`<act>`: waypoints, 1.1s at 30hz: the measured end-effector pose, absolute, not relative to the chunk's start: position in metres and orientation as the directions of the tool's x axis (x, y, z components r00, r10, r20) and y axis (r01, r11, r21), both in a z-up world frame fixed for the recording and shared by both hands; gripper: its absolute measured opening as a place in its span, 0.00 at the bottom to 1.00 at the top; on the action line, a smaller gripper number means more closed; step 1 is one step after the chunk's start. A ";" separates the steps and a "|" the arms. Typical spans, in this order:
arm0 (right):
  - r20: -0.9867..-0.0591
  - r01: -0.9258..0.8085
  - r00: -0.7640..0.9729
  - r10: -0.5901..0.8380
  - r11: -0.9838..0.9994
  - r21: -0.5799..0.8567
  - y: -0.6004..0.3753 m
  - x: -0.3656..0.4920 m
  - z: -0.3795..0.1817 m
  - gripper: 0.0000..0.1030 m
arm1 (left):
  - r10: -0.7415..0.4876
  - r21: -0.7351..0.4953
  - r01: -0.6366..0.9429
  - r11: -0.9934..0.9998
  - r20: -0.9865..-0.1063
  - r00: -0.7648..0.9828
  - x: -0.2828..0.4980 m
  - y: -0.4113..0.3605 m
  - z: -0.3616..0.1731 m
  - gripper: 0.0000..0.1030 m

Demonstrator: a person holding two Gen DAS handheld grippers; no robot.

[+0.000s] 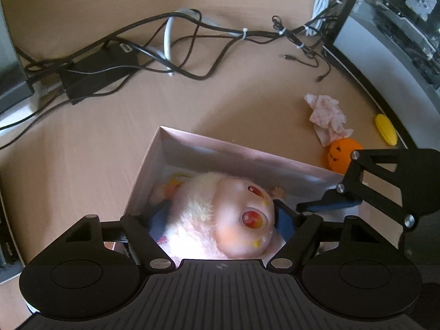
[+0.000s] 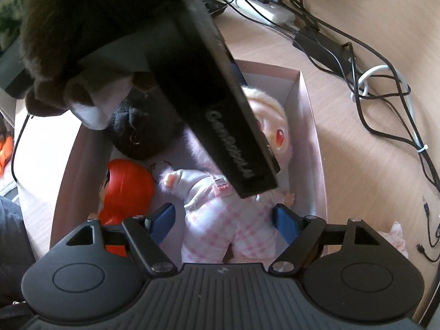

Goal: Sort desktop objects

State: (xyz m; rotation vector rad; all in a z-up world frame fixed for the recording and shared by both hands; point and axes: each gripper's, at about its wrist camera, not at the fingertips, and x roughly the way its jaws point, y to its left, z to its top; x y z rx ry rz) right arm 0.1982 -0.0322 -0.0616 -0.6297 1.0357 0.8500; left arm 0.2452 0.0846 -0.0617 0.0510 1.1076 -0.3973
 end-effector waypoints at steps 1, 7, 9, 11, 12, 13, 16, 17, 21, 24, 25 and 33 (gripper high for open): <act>-0.922 -0.840 0.252 0.294 0.539 -0.058 -0.031 0.199 -0.064 0.78 | -0.291 -0.160 0.337 0.928 -0.875 0.386 0.245 0.086 -0.062 0.79; -0.920 -0.839 0.290 0.264 0.533 -0.112 -0.018 0.196 -0.076 0.78 | -0.264 -0.122 0.338 0.933 -0.872 0.412 0.245 0.079 -0.063 0.79; -0.908 -0.842 0.320 0.271 0.522 -0.141 -0.020 0.192 -0.070 0.70 | -0.262 -0.122 0.324 0.938 -0.860 0.437 0.239 0.083 -0.059 0.77; -0.885 -0.848 0.379 0.270 0.485 -0.215 -0.021 0.178 -0.062 0.70 | -0.281 -0.131 0.319 0.938 -0.828 0.486 0.228 0.088 -0.049 0.77; -0.871 -0.848 0.411 0.270 0.464 -0.256 -0.021 0.170 -0.057 0.70 | -0.292 -0.129 0.328 0.936 -0.804 0.518 0.221 0.090 -0.043 0.77; -0.854 -0.845 0.451 0.262 0.433 -0.313 -0.020 0.161 -0.054 0.70 | -0.298 -0.122 0.335 0.934 -0.785 0.544 0.215 0.090 -0.039 0.77; -0.832 -0.836 0.507 0.225 0.364 -0.411 -0.012 0.148 -0.061 0.69 | -0.305 -0.110 0.352 0.930 -0.766 0.566 0.209 0.090 -0.040 0.77; -0.829 -0.833 0.518 0.213 0.345 -0.432 -0.010 0.145 -0.065 0.69 | -0.305 -0.114 0.351 0.930 -0.772 0.558 0.210 0.090 -0.043 0.77; -0.812 -0.819 0.556 0.178 0.287 -0.498 -0.003 0.135 -0.081 0.67 | -0.305 -0.147 0.324 0.934 -0.800 0.516 0.218 0.094 -0.058 0.79; -0.815 -0.819 0.550 0.182 0.310 -0.483 -0.006 0.136 -0.080 0.66 | -0.312 -0.163 0.316 0.935 -0.803 0.508 0.216 0.098 -0.059 0.80; -0.826 -0.826 0.530 0.189 0.334 -0.454 -0.009 0.139 -0.077 0.66 | -0.318 -0.172 0.314 0.934 -0.802 0.505 0.215 0.100 -0.058 0.81; -0.858 -0.785 0.355 0.372 0.617 -0.056 -0.068 0.164 -0.007 0.79 | -0.326 -0.244 0.218 0.945 -0.751 0.574 0.186 0.144 -0.009 0.89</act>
